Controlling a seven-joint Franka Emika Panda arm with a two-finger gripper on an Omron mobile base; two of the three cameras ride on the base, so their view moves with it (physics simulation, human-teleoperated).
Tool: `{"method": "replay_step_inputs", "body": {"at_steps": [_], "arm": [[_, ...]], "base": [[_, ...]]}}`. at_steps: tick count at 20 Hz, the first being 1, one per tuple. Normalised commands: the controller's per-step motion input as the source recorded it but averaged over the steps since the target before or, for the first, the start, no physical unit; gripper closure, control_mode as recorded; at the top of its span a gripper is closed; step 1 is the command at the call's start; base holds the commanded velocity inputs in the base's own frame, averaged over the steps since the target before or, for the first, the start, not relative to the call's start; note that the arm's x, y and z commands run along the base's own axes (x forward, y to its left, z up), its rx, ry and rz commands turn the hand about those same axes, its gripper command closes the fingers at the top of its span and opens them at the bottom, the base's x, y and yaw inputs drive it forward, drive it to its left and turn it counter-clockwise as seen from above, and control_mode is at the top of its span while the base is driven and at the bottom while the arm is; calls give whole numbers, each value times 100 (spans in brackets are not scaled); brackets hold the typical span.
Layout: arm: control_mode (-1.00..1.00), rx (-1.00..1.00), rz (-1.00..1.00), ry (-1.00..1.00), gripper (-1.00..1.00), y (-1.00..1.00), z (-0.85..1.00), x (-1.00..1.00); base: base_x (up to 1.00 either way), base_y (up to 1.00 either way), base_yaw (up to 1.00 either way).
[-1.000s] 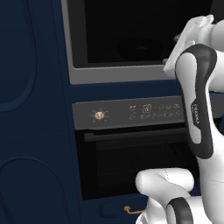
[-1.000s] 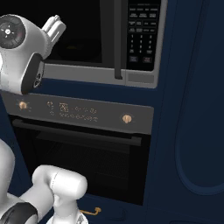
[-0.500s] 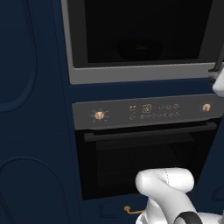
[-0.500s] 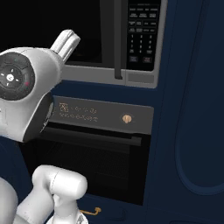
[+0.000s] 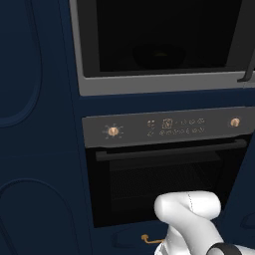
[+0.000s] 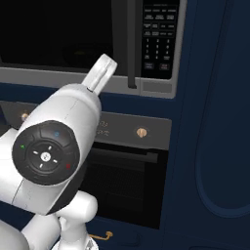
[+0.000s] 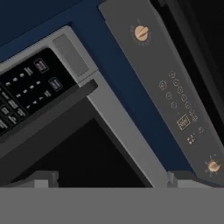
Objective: Pick the lemon from the sink and place it in the bowl. Then pick the bowl and place it in the microwave. Then close the microwave door and press the start button.
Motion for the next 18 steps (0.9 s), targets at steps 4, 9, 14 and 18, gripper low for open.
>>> {"method": "replay_step_inputs", "body": {"at_steps": [4,9,14,18], "arm": [[-100,0,0,0,-100,-13,-12,32],[-100,0,0,0,-100,-9,-14,38],[-100,0,0,0,-100,-8,-12,53],[-100,0,0,0,-100,-20,-16,45]], "base": [[0,0,0],[0,0,0],[0,0,0],[0,0,0]]}}
